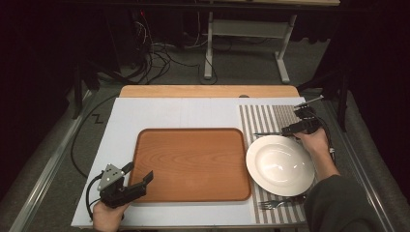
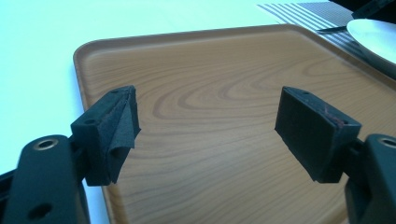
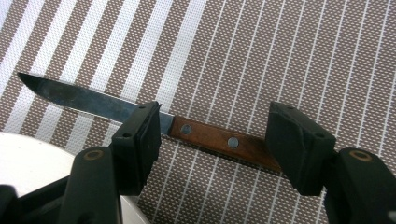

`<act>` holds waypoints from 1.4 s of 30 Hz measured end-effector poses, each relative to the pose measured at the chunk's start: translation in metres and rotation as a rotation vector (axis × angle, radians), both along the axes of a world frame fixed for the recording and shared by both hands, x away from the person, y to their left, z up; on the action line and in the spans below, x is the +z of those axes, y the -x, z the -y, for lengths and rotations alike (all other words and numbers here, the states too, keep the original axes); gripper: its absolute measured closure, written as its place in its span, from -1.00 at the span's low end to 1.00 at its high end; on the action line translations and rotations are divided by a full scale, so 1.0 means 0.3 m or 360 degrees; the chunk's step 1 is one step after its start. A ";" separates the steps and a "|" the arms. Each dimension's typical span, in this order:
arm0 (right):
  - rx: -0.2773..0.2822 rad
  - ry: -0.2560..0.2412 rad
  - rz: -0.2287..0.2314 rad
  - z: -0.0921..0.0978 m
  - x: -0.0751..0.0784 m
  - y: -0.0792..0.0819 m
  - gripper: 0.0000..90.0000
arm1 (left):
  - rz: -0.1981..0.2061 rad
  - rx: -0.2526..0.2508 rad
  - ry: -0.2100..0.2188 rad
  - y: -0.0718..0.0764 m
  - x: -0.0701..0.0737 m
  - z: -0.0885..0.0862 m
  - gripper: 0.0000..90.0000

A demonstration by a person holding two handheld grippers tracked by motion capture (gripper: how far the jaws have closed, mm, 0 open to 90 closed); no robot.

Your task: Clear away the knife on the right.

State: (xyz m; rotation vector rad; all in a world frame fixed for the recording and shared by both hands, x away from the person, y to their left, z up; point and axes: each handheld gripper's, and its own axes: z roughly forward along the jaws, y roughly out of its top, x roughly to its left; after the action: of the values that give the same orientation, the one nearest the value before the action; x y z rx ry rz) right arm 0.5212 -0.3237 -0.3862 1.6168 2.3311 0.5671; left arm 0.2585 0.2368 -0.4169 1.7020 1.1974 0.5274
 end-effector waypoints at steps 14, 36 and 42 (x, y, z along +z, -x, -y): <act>-0.0008 -0.0019 -0.0026 0.000 -0.019 -0.010 -0.22 | -0.0001 0.0005 0.0000 0.000 0.000 0.000 -0.49; 0.0049 0.0127 -0.0073 -0.022 -0.041 0.008 -0.08 | -0.0004 0.0002 -0.0002 0.000 -0.001 0.001 -0.49; 0.0037 0.0130 -0.0080 -0.026 -0.038 0.013 0.04 | -0.0003 0.0000 0.0000 0.001 0.000 0.000 -0.49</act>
State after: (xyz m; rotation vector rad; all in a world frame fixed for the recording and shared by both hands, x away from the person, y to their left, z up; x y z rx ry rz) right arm 0.5173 -0.3158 -0.3976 1.5868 2.3794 0.4347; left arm 0.2583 0.2367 -0.4170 1.7028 1.1989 0.5264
